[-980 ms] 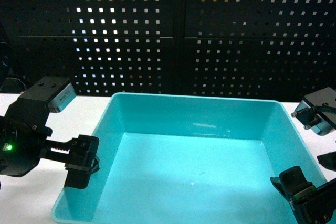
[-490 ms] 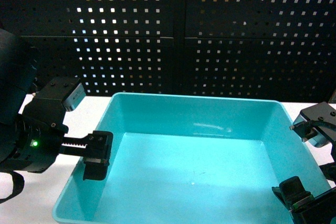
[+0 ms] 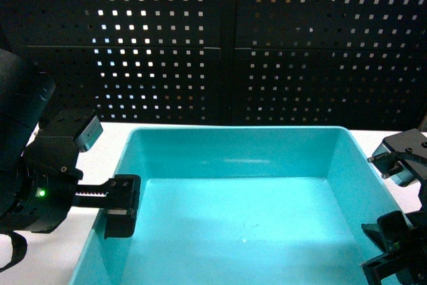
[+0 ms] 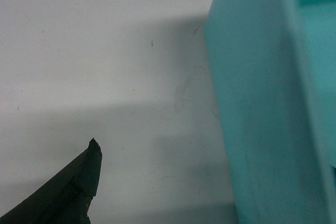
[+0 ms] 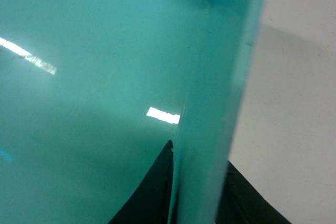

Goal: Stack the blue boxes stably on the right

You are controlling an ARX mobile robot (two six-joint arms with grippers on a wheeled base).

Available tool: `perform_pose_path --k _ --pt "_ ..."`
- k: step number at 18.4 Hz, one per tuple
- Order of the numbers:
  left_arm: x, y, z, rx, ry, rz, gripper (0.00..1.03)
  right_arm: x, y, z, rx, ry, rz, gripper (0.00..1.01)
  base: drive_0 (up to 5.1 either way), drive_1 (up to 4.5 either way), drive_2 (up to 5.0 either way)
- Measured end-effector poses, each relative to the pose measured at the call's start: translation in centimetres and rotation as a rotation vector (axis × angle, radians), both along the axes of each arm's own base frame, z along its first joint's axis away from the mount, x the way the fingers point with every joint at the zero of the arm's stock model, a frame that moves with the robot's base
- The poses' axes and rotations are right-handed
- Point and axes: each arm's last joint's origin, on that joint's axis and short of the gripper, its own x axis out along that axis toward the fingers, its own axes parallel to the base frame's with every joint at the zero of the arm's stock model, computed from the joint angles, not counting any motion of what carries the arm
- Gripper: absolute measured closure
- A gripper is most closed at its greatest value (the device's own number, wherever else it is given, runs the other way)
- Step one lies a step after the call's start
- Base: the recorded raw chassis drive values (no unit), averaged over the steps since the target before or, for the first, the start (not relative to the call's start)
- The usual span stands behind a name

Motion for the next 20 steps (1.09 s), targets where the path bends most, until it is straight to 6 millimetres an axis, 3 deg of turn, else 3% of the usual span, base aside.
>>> perform_pose_path --k 3,11,19,20 --pt "-0.2 -0.3 -0.1 -0.003 0.008 0.033 0.05 -0.3 0.2 -0.2 0.063 0.002 -0.022 0.94 0.0 0.0 0.0" --pt "-2.2 -3.2 0.5 -0.032 0.072 0.152 0.08 -1.0 0.1 -0.6 0.076 -0.014 -0.038 0.94 0.0 0.0 0.0" --pt "-3.2 -4.9 0.4 0.002 0.083 0.214 0.78 -1.6 -0.3 -0.9 0.083 0.005 -0.064 0.94 0.0 0.0 0.0" --pt "-3.4 -5.3 0.4 0.01 0.078 0.228 1.01 -1.5 -0.6 -1.0 0.091 0.008 -0.072 0.94 0.0 0.0 0.0"
